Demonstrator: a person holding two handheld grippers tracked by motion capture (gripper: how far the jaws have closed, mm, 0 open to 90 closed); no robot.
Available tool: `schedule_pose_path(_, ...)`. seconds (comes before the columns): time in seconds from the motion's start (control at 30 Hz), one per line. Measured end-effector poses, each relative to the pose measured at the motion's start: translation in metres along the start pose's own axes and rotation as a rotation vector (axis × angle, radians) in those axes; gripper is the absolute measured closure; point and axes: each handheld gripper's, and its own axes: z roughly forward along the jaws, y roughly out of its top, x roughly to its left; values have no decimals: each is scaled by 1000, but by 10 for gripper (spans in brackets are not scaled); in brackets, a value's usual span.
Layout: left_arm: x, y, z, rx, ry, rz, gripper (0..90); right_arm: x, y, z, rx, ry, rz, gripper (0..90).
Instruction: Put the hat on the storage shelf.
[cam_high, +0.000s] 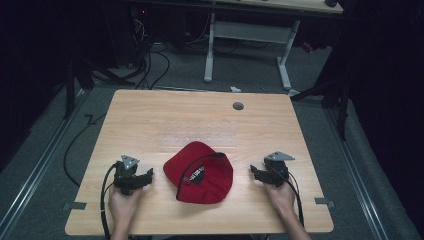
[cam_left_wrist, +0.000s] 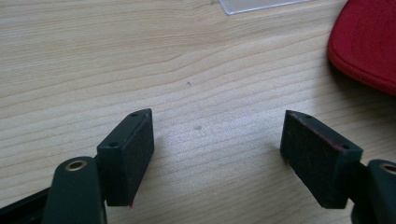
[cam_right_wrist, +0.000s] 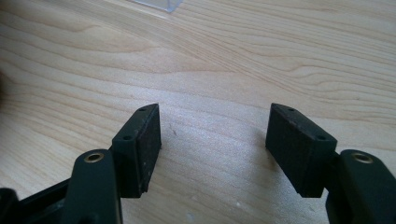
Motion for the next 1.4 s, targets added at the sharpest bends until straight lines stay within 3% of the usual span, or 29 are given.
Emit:
schedule_pose_path(0.33,0,0,0,0,-1,1,262,-1,0,-6,-1,12,15,393)
schedule_pose_path(0.5,0,0,0,0,-2,0,262,1,0,-20,-47,61,15,394)
schedule_pose_path(0.73,0,0,0,0,-2,0,261,5,5,-33,-102,150,51,394)
schedule_pose_path(1.03,0,0,0,1,-2,1,260,19,23,-40,-145,246,18,367)
schedule_pose_path(1.13,-1,0,0,1,-3,0,260,23,27,-39,-150,275,26,360)
schedule_pose_path(1.4,-1,0,0,2,-5,1,260,45,49,-30,-141,331,-41,324)
